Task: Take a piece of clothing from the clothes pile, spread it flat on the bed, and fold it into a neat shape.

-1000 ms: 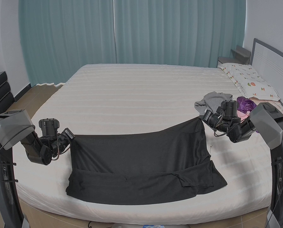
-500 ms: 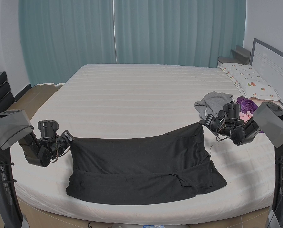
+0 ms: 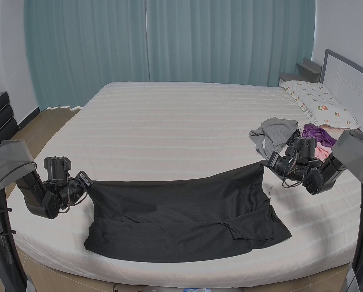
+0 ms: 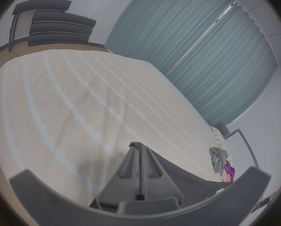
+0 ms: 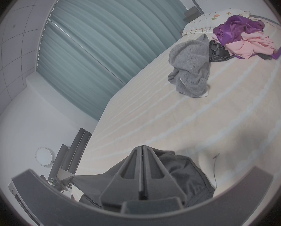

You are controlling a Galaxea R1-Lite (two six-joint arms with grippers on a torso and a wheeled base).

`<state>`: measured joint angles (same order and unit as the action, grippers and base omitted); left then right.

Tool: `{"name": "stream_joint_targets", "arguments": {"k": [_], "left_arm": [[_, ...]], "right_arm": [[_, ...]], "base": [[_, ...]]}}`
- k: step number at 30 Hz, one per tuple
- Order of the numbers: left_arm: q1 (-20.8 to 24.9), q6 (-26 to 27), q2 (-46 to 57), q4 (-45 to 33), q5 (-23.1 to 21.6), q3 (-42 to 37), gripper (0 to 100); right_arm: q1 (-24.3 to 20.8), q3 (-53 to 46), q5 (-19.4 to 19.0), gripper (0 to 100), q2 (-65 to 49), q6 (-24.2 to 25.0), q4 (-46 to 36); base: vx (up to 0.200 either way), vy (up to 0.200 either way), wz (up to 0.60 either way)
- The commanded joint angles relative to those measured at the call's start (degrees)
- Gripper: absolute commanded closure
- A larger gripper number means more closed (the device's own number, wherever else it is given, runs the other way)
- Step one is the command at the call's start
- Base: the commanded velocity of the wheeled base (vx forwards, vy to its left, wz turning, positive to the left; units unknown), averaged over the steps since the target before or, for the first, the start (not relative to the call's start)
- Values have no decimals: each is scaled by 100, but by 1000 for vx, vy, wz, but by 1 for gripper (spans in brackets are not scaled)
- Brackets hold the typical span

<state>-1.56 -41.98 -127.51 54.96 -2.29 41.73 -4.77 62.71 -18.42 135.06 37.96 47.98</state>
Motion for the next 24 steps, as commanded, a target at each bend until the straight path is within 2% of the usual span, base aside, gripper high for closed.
{"name": "stream_joint_targets", "arguments": {"k": [1, 7, 18, 24], "left_arm": [[-2, 6, 139, -2, -17, -209, 100], [-2, 331, 341, 6, -34, -561, 100], [-2, 551, 455, 15, -61, -1035, 100], [77, 621, 394, 15, -105, -1343, 100]], "right_arm": [[81, -347, -12, 100, -147, -8, 150], [204, -1068, -373, 100, -305, -17, 475], [345, -1551, -417, 100, -419, -245, 502], [310, -1947, -417, 100, -322, -773, 466]], "base": [[0, 0, 0], [0, 0, 0], [0, 0, 0], [0, 0, 0]]}}
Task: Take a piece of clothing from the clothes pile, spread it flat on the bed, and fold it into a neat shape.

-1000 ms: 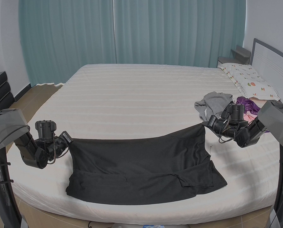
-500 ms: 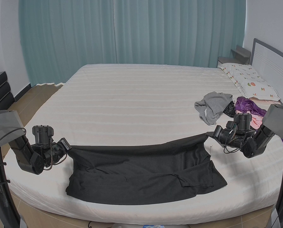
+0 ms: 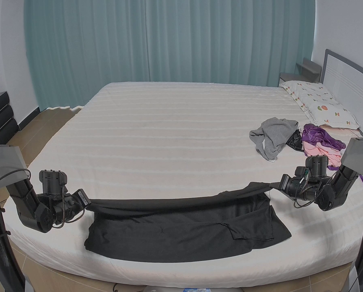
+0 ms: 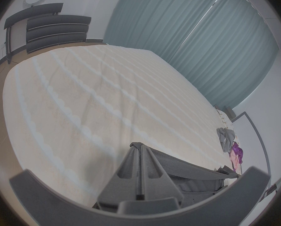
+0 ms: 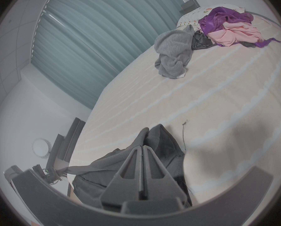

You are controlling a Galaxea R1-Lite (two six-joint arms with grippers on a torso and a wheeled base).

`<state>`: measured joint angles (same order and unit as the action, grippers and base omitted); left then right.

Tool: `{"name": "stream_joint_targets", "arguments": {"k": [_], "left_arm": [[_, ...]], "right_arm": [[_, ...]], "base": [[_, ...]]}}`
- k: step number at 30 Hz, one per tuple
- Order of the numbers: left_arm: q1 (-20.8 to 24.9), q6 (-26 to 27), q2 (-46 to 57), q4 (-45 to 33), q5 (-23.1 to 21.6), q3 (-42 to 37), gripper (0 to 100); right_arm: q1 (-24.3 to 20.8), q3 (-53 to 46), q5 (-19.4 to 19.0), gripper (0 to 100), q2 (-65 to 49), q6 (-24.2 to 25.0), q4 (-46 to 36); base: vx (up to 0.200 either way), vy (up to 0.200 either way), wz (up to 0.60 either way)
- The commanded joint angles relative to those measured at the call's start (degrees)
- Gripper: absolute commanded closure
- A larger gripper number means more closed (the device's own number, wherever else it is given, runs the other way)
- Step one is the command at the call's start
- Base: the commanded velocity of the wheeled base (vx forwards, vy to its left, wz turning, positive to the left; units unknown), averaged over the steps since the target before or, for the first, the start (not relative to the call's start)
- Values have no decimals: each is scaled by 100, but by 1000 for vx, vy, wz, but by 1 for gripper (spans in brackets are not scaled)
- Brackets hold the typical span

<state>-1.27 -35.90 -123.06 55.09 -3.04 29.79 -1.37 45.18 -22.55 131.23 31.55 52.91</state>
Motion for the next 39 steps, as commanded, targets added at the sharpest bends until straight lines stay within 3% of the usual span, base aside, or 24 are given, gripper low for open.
{"name": "stream_joint_targets", "arguments": {"k": [1, 10, 16, 17, 18, 30, 32, 39], "left_arm": [[65, 13, -95, 2, -57, -193, 100], [197, 31, -499, 2, -92, -360, 100], [250, 22, -517, 2, -110, -483, 100], [267, 22, -517, 2, -110, -510, 100], [267, 22, -517, 2, -110, -510, 0], [250, -49, -200, -7, -48, -334, 0], [206, -198, -192, -16, -39, -88, 0], [364, -391, -693, -42, -22, 519, 0]], "right_arm": [[-30, -229, -4, 100, 78, -184, -52], [-57, -475, 67, 100, 315, -984, -193], [-83, -475, 84, 100, 368, -1054, -316], [-92, -466, 84, 0, 368, -1081, -351], [-92, -466, 84, 0, 368, -1081, -351], [-83, 35, 67, 0, -27, -879, -553], [-118, 422, 76, 0, -19, -527, -843], [-294, 1248, 330, 0, 324, -35, -1476]], "base": [[0, 0, 0], [0, 0, 0], [0, 0, 0], [0, 0, 0], [0, 0, 0], [0, 0, 0], [0, 0, 0], [0, 0, 0]]}}
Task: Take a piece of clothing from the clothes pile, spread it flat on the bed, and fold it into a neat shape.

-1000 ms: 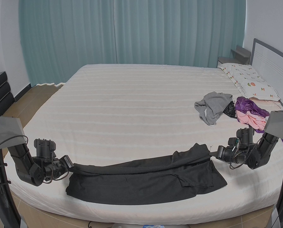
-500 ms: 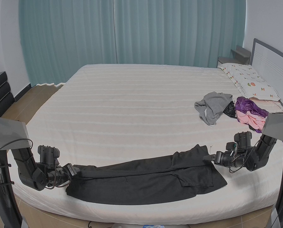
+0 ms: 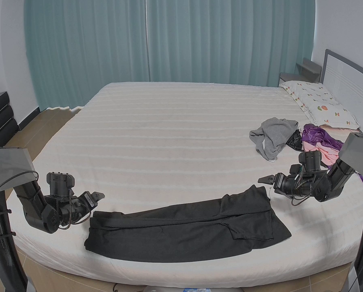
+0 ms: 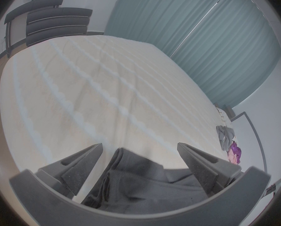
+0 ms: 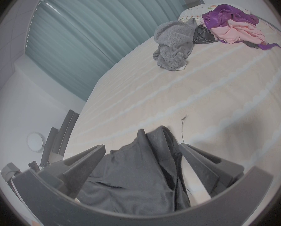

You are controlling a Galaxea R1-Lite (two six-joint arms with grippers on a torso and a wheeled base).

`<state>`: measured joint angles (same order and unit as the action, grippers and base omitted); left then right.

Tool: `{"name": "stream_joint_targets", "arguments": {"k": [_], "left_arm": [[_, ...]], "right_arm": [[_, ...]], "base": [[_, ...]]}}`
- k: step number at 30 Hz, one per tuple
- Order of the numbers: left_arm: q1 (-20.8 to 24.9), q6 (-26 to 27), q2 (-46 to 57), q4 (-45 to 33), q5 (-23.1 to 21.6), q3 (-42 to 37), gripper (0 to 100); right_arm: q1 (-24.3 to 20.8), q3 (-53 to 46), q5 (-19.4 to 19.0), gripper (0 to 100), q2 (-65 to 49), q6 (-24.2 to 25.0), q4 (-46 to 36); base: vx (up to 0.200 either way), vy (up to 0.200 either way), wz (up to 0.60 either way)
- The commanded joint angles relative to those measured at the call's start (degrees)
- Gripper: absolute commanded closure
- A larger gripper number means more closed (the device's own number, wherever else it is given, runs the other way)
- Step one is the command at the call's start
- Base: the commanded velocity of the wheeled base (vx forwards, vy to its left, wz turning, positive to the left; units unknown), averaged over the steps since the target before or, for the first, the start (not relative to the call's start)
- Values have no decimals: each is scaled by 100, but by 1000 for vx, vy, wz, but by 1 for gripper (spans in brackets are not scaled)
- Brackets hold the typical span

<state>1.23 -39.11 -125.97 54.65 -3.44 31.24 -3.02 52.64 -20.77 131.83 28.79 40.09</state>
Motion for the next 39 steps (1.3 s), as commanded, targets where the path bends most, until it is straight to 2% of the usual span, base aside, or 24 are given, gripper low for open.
{"name": "stream_joint_targets", "arguments": {"k": [1, 4, 9, 13, 15, 17, 18, 19, 25, 29, 34, 36, 39], "left_arm": [[149, -79, -490, 11, 27, 418, 0], [149, -203, -543, 2, 27, 400, 0], [79, -554, -262, 11, 45, 268, 0], [123, -835, 257, 19, 36, -92, 0], [176, -835, 424, 19, 27, -356, 0], [272, -853, 512, 19, 19, -602, 0], [272, -853, 512, 19, 19, -602, 0], [325, -853, 520, 28, 19, -892, 0], [351, -1064, 468, 28, 10, -1182, 0], [351, -1117, 459, 37, 27, -1367, 0], [457, -1073, 292, 37, 80, -1375, 0], [606, -1064, 46, 125, 300, -1323, 0], [800, -1055, -315, 564, 774, -1340, 0]], "right_arm": [[-128, 537, 170, 0, 317, 355, -186], [-111, 590, 170, 0, 370, 724, -160], [-111, 634, 232, 0, 141, 838, -221], [-269, 423, 566, 0, -281, 909, -467], [-357, 168, 741, 0, -579, 1181, -617], [-445, -184, 768, 0, -852, 1506, -617], [-445, -184, 768, 0, -852, 1506, -617], [-471, -579, 759, 0, -1107, 1726, -582], [-471, -1054, 715, 0, -1309, 1823, -406], [-541, -1432, 733, 0, -1151, 1805, -125], [-779, -2135, 856, 0, -1406, 1779, 939], [-867, -2390, 891, 0, -1370, 1779, 1299], [-875, -2434, 917, 0, -1019, 1788, 1378]], "base": [[0, 0, 0], [0, 0, 0], [0, 0, 0], [0, 0, 0], [0, 0, 0], [0, 0, 0], [-200, 0, 0], [-200, 0, 0], [-200, 0, 0], [-200, 0, 0], [0, 0, 0], [0, 0, 0], [0, 0, 0]]}}
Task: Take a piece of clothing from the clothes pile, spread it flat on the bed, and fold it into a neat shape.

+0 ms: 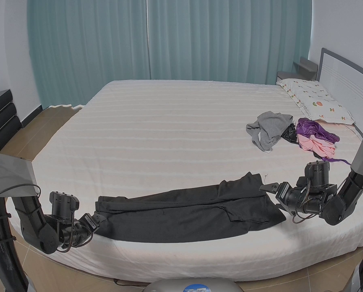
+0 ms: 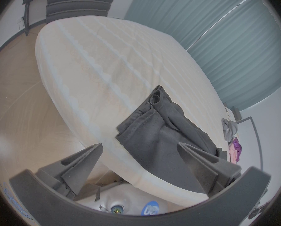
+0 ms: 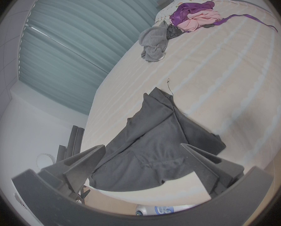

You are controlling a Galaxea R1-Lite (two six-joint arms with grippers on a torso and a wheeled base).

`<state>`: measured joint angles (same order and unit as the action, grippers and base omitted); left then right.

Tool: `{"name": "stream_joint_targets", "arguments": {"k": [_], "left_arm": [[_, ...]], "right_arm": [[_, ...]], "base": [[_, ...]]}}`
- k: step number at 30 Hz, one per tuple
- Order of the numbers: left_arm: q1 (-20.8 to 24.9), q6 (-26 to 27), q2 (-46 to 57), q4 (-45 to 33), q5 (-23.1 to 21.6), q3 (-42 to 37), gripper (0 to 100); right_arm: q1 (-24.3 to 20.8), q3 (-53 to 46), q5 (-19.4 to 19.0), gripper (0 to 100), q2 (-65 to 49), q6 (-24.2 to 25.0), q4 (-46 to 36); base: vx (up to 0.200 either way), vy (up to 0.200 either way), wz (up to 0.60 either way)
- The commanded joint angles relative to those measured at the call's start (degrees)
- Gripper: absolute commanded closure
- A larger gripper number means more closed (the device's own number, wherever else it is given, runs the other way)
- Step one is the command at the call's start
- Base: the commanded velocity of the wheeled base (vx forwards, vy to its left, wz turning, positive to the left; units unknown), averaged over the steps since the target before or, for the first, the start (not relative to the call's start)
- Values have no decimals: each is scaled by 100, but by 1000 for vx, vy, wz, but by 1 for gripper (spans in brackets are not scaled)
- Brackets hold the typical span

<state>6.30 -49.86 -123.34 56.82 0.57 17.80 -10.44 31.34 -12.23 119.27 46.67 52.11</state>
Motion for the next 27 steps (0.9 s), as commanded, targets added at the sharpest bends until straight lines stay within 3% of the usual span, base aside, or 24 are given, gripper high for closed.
{"name": "stream_joint_targets", "arguments": {"k": [1, 4, 11, 12, 27], "left_arm": [[372, 55, -709, 497, 505, -4, 0], [539, 108, -1025, 998, 901, 48, 0], [556, 170, -1192, 1314, 945, 119, 0], [556, 170, -1201, 1323, 945, 119, 100], [495, 126, -1104, 1420, 971, 40, 100]], "right_arm": [[-143, -330, 107, 0, 307, -8, 185], [-169, -374, 238, 0, 360, -26, 194], [-231, -418, 344, 0, 474, -8, 194], [-231, -418, 405, 0, 483, -8, 194], [-319, -410, 871, 0, 544, -35, -351]], "base": [[0, 0, 0], [0, 0, 0], [0, 0, 0], [0, 0, 0], [0, 0, 0]]}}
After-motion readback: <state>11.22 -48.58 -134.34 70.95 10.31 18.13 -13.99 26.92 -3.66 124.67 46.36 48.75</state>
